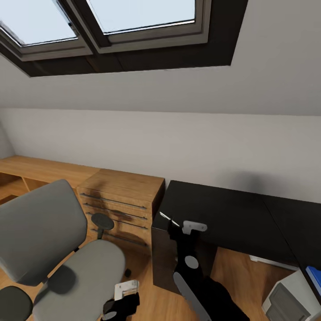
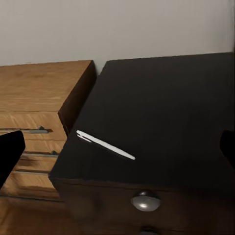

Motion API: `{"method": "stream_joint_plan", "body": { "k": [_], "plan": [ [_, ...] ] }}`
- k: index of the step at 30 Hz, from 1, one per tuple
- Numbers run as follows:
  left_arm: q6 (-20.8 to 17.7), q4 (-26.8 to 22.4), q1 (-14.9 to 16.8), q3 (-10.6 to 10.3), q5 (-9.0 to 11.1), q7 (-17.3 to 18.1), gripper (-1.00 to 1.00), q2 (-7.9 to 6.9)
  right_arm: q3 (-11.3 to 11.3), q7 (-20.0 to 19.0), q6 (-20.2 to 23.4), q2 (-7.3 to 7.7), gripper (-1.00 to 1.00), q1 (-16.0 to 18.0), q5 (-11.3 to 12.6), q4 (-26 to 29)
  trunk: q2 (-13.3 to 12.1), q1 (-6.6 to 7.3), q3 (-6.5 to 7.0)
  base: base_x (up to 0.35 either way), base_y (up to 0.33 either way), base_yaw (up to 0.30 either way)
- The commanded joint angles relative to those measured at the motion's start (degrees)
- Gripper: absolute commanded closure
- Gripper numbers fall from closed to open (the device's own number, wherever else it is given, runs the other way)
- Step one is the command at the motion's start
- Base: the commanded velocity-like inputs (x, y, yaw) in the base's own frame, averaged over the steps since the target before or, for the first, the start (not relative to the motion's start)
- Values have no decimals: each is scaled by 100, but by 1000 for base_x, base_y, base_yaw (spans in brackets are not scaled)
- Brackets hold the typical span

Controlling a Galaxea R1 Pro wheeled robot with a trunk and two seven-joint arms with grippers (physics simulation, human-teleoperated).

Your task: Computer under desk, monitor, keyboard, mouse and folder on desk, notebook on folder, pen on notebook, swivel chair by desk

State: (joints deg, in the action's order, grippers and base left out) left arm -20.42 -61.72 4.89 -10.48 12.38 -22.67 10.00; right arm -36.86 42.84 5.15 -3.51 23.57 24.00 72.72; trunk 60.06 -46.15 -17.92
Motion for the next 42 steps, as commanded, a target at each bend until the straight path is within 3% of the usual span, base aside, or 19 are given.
{"method": "stream_joint_plan", "body": {
  "k": [1, 6, 10, 15, 16, 17, 23, 27, 30, 31, 33, 35, 38, 42],
  "plan": [
    [-133, -200, 3, -14, 54, -46, -100, 0, -9, 28, 45, -6, -100, 126, -22, -98, 5, -1, -8, 0, 0, 0],
    [-521, -1063, 5, -29, 54, -59, -100, 0, 17, -145, 78, -21, -100, 987, -103, -900, 5, -1, -8, 0, 0, 0],
    [-642, -1543, 10, -30, 54, -93, -100, 0, 200, -463, 184, -29, -100, 1807, -64, -1879, 5, -1, -8, 0, 0, 0],
    [-700, -1816, 56, -21, 54, -118, -100, 0, 628, -1196, 391, -40, -100, 2790, 153, -3482, 5, -1, -8, 0, 0, 0],
    [-709, -1861, 92, -11, 57, -123, -100, 0, 777, -1564, 427, -41, -100, 3152, 238, -4148, 5, -1, -8, 0, 0, 0],
    [-713, -1873, 108, -6, 58, -125, -100, 0, 835, -1744, 439, -40, -100, 3317, 272, -4454, 5, -1, -8, 0, 0, 0],
    [-687, -1936, 153, 24, 57, -118, -100, -10, 1017, -2487, 506, -32, -100, 3934, 379, -5544, 5, -1, -8, 0, 0, 0],
    [-606, -2066, 166, 41, 61, -107, -100, -264, 1046, -2848, 865, -33, -100, 4114, 412, -5883, 5, -1, -8, 0, 0, 0],
    [-481, -2081, 168, 30, 64, -117, -100, -451, 972, -3260, 1208, -43, -100, 4131, 351, -5951, 5, -1, -8, 0, 0, 0],
    [-220, -2038, 165, 23, 60, -117, -100, -557, 501, -4029, 1441, -45, -100, 4085, -45, -5981, 5, -1, -8, 0, 0, 0],
    [-91, -2030, 164, 25, 58, -110, -100, -577, 267, -4375, 1482, -32, -100, 4069, -248, -5992, 5, -1, -8, 0, 0, 0],
    [105, -2022, 162, 27, 52, -102, -100, -602, -17, -5086, 1515, 16, -100, 4051, -539, -6007, 5, -1, -8, 0, 0, 0],
    [211, -1996, 161, 29, 47, -99, -100, -617, -177, -5900, 1522, 162, -100, 4037, -879, -6039, 5, -1, -8, 0, 0, 0],
    [241, -1987, 161, 29, 44, -98, -100, -620, -222, -6293, 1514, 322, -100, 4017, -1233, -6058, 5, -1, -8, 0, 0, 0]
  ]
}}
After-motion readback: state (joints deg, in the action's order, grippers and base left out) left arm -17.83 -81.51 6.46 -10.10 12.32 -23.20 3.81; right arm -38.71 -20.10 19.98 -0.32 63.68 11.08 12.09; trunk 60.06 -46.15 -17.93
